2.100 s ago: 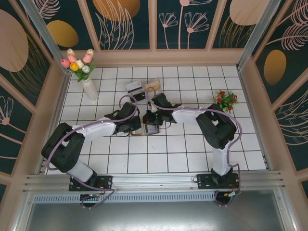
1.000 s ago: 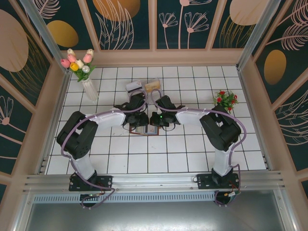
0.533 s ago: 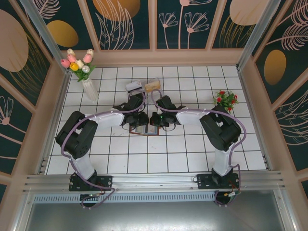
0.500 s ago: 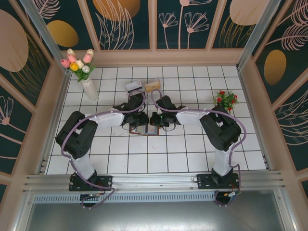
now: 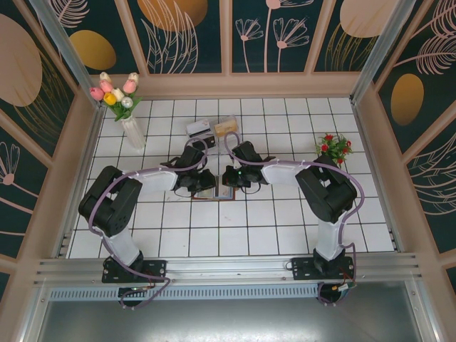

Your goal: Take the credit cards out of the card holder

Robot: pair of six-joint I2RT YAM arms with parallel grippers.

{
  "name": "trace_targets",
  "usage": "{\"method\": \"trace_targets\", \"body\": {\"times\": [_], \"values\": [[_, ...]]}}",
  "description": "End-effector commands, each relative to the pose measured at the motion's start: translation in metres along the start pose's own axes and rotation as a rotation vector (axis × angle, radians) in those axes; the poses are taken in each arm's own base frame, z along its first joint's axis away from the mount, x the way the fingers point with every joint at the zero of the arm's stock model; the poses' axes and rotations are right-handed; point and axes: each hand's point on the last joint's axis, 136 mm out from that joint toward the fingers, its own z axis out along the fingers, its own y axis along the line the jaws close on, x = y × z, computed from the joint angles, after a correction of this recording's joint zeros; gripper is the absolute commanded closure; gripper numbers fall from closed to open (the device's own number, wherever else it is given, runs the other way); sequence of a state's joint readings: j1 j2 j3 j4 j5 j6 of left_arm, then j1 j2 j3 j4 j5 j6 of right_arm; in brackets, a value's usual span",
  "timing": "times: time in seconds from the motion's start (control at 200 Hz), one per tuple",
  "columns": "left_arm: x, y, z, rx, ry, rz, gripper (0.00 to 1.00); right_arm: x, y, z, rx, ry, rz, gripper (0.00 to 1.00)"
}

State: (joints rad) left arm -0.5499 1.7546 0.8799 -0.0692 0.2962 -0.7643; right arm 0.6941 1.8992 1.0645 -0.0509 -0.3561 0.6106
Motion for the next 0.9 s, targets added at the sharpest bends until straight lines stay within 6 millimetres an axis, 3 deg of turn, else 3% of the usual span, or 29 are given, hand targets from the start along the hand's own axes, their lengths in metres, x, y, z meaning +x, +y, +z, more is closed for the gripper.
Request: {"method": "trace_targets", "body": {"times": [0.0, 0.41, 0.681, 0.896], "values": [[0.01, 0.0, 0.001, 0.046, 0.041, -0.016, 0.81, 0.026, -0.048, 0.014, 0.136, 0.08, 0.041, 0.96], [0.011, -0.015, -0.003, 0.18, 0.057, 0.015, 0.83, 0.024, -0.045, 0.016, 0.121, 0.083, 0.037, 0.96], [0.016, -0.003, 0.002, 0.127, 0.073, 0.002, 0.86, -0.01, 0.002, -0.011, 0.02, 0.003, -0.007, 0.96], [0.017, 0.004, 0.004, 0.103, 0.071, -0.003, 0.87, -0.009, -0.011, -0.023, 0.096, -0.033, 0.009, 0.95]]}}
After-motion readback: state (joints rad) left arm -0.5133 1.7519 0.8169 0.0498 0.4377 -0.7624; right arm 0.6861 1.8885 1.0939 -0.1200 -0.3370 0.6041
